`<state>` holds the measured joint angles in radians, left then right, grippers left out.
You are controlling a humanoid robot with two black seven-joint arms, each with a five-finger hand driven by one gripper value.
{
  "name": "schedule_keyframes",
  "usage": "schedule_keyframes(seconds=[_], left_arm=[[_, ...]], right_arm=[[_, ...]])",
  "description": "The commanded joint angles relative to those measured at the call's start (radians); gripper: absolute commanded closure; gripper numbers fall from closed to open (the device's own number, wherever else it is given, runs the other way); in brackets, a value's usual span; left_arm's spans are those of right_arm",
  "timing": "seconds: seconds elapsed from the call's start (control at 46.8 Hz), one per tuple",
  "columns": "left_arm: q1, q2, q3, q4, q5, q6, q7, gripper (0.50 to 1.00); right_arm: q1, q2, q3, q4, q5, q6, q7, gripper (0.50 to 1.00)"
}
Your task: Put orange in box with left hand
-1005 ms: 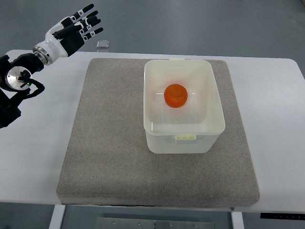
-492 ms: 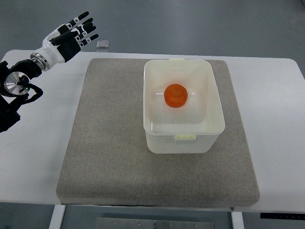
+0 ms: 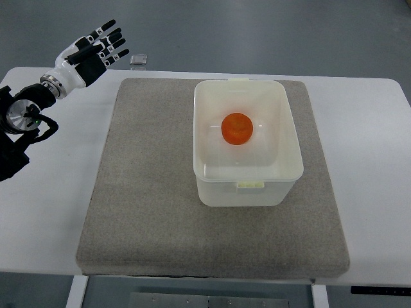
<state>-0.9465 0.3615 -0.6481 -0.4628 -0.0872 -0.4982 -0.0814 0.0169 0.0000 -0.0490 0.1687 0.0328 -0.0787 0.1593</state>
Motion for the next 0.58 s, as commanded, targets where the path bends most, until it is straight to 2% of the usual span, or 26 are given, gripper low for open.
schedule_keyframes(seconds=[0.0, 0.556], left_arm=[[0.000, 0.001, -0.004, 0.003, -0.002, 0.000, 0.000, 0.508], [0.000, 0.004, -0.015, 0.003, 0.000, 0.001, 0.000, 0.508]], right_arm=[[-0.002, 0.000, -0.002, 0.003, 0.002, 0.002, 0.000, 0.574], [-0.003, 0.000, -0.003, 0.017, 0.002, 0.013, -0.007, 0.574]])
